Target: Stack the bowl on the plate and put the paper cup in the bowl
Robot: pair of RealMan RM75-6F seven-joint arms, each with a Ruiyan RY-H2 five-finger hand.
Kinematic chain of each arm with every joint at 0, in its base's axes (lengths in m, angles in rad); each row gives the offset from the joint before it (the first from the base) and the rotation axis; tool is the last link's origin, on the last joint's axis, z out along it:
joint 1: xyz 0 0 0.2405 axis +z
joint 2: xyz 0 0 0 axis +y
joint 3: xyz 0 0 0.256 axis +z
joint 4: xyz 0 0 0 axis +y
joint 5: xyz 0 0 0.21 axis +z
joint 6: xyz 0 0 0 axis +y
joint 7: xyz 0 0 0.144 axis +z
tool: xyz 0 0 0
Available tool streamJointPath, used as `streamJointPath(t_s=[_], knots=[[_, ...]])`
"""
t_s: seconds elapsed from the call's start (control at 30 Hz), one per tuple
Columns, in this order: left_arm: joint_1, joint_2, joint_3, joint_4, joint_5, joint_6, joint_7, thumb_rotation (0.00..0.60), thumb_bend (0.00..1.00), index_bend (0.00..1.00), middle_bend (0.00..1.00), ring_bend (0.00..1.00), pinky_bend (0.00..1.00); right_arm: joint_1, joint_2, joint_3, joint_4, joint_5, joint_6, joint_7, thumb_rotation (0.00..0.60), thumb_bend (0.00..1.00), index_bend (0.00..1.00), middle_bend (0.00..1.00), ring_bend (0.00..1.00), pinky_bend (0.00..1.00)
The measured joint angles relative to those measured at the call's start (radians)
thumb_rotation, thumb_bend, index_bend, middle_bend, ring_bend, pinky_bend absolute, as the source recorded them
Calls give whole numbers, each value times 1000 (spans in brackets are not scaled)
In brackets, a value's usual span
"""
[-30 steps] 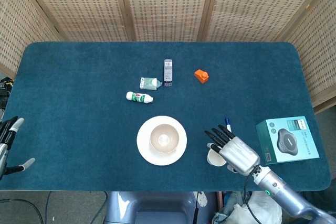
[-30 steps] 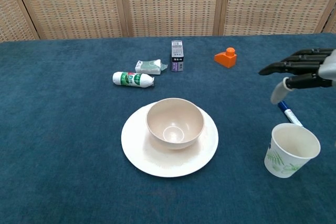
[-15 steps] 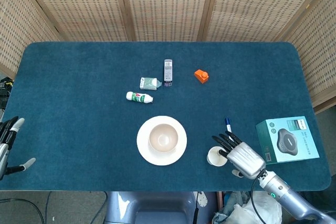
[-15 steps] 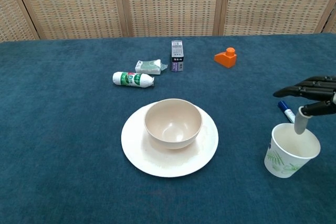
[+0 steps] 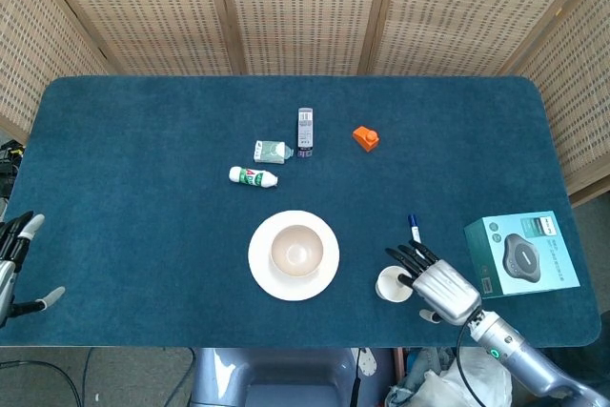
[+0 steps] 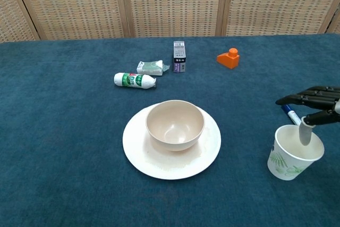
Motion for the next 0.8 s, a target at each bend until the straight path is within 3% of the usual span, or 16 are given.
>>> streamJointPath(t_s=[0.2, 0.47, 0.63, 0.8], knots=[[-1, 1, -2, 3, -6, -4, -6, 600, 0, 0, 0, 0, 0, 3, -41, 11, 36, 4, -28, 10, 600, 195, 428, 0, 0, 0], [-4, -1, -3, 3, -10, -11, -1, 600, 0, 0, 0, 0, 0, 3, -92, 24, 101, 0, -26, 56, 600, 370, 559, 0, 0, 0], [-4, -2, -4, 2, -13, -11, 2, 600, 0, 0, 0, 0, 0, 4, -106, 24, 117, -15, -15, 85, 600, 397, 624, 0, 0, 0], [-5, -3, -3, 1, -13, -14, 4, 600, 0, 0, 0, 0, 0, 7, -103, 24, 113, -40, 15, 121, 600, 401, 629, 0, 0, 0]])
